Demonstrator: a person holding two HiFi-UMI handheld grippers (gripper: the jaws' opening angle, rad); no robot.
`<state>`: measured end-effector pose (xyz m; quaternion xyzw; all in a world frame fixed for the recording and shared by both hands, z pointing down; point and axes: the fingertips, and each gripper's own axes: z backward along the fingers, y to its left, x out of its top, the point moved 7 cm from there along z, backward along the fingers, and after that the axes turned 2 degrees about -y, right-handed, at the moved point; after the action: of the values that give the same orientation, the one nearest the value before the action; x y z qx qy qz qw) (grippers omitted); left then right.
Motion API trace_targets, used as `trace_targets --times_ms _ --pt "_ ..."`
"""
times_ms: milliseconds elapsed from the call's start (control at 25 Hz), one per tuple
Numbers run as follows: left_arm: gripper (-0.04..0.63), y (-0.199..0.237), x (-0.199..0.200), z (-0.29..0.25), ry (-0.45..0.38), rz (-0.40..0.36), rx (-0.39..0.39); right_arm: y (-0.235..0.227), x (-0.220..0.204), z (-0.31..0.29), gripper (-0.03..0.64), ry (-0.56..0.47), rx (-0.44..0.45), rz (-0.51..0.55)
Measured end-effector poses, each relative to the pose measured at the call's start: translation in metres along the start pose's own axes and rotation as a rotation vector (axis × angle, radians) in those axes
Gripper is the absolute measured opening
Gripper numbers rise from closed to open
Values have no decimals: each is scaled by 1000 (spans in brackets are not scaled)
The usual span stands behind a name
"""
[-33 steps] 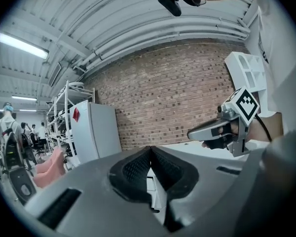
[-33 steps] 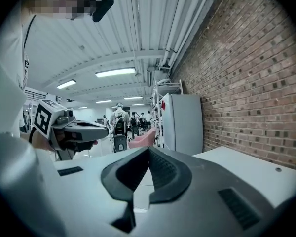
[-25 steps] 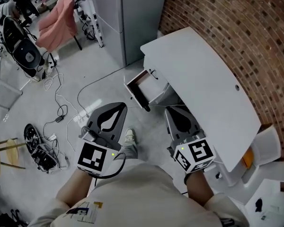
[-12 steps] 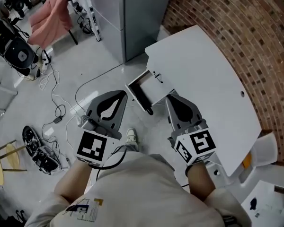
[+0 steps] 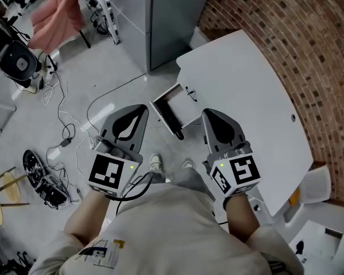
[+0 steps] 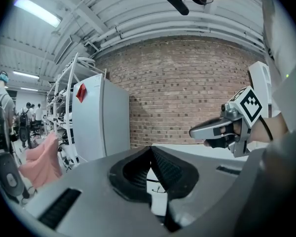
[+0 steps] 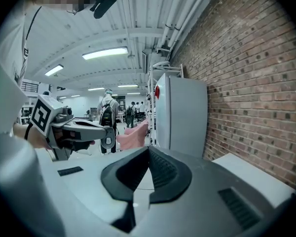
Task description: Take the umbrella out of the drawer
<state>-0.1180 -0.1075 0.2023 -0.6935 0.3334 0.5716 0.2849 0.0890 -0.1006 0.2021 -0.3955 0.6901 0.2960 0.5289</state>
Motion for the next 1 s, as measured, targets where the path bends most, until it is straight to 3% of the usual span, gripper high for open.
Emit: trace_targets --times_ms 280,640,880,1000 --pt "8 1 -18 -24 65 3 54 -25 -8 -22 8 2 85 -24" --pt "8 -7 -39 -65 102 52 219 -71 -34 -65 9 76 218 16" --pt "8 -12 -62 -88 164 60 323 -94 -61 -101 9 144 289 159" --pt "8 -12 -75 -94 155 96 365 -100 -79 -119 9 177 339 179"
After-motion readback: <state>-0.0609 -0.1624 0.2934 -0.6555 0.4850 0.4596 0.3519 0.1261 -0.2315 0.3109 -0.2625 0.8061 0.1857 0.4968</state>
